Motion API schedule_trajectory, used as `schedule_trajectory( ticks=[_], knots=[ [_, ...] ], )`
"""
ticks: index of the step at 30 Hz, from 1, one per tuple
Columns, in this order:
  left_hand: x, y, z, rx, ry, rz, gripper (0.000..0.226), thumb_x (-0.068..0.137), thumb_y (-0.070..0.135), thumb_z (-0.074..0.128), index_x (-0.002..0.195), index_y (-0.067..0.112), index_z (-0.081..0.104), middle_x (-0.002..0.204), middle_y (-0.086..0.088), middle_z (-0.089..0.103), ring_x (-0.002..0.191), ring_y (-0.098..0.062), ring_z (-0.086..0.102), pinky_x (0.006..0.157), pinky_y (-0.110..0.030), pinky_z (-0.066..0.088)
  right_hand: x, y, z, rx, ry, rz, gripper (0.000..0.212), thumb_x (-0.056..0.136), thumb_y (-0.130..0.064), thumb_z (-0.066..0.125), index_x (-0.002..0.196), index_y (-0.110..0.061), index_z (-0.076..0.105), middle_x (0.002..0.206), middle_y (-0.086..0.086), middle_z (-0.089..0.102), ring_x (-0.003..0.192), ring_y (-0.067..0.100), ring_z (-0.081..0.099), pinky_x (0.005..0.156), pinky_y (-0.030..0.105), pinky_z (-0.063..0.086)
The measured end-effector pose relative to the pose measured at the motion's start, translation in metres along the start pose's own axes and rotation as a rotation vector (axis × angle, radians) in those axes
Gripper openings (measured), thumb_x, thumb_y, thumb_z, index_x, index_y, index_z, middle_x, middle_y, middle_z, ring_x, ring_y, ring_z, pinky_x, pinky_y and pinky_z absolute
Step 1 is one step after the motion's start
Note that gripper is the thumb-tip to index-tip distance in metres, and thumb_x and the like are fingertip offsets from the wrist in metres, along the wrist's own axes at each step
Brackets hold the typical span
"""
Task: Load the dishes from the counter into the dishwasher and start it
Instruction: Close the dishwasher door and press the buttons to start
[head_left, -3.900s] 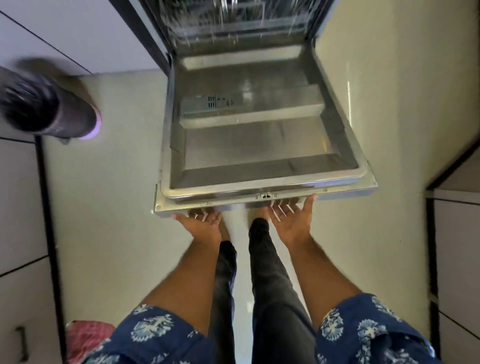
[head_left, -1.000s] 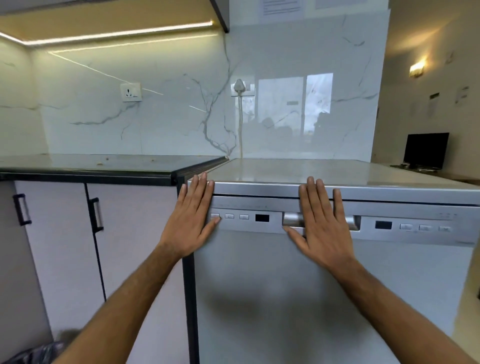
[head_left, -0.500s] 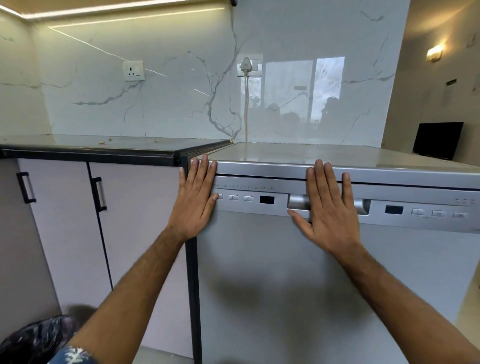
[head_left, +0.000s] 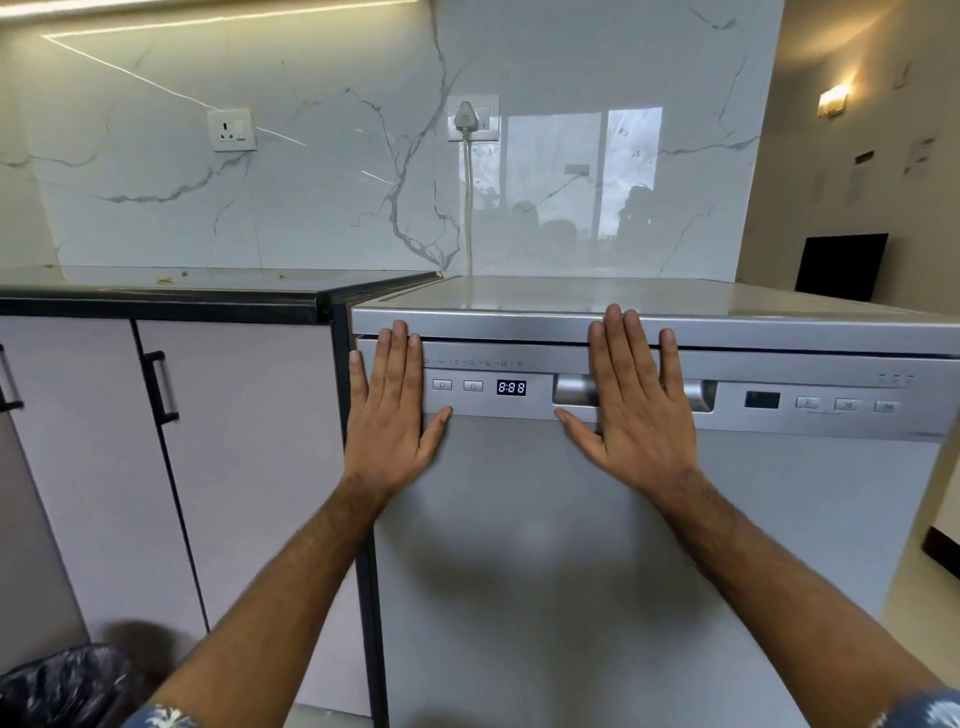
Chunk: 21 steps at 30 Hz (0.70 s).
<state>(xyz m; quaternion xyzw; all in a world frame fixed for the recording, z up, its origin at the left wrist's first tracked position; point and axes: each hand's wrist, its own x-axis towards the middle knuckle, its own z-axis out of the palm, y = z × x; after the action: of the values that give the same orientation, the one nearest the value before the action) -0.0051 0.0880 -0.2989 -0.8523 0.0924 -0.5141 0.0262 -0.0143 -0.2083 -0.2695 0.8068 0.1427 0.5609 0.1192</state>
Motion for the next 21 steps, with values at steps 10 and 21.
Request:
schedule_trajectory(
  ticks=[10,21],
  knots=[
    [0.000,0.001,0.003,0.018,0.042,-0.003,0.084,0.098,0.053,0.032,0.158,0.004,0.001,0.167,-0.015,-0.003,0.155,-0.028,-0.003,0.124,-0.055,0.003,-0.006,-0.007,0.001,0.005,-0.006,0.029,0.089,0.097,-0.062,0.036,0.156,-0.002,0.009,0.165,0.016,0.002,0.153,0.029,0.003,0.121,0.057,0.011],
    [0.000,0.002,0.002,0.014,0.061,-0.002,0.082,0.098,0.052,0.032,0.158,0.003,0.004,0.167,-0.016,0.000,0.155,-0.028,-0.002,0.124,-0.054,0.002,-0.011,-0.013,0.001,0.026,-0.024,0.057,0.087,0.097,-0.060,0.036,0.157,-0.003,0.009,0.165,0.015,0.001,0.153,0.028,0.002,0.122,0.056,0.008]
  ],
)
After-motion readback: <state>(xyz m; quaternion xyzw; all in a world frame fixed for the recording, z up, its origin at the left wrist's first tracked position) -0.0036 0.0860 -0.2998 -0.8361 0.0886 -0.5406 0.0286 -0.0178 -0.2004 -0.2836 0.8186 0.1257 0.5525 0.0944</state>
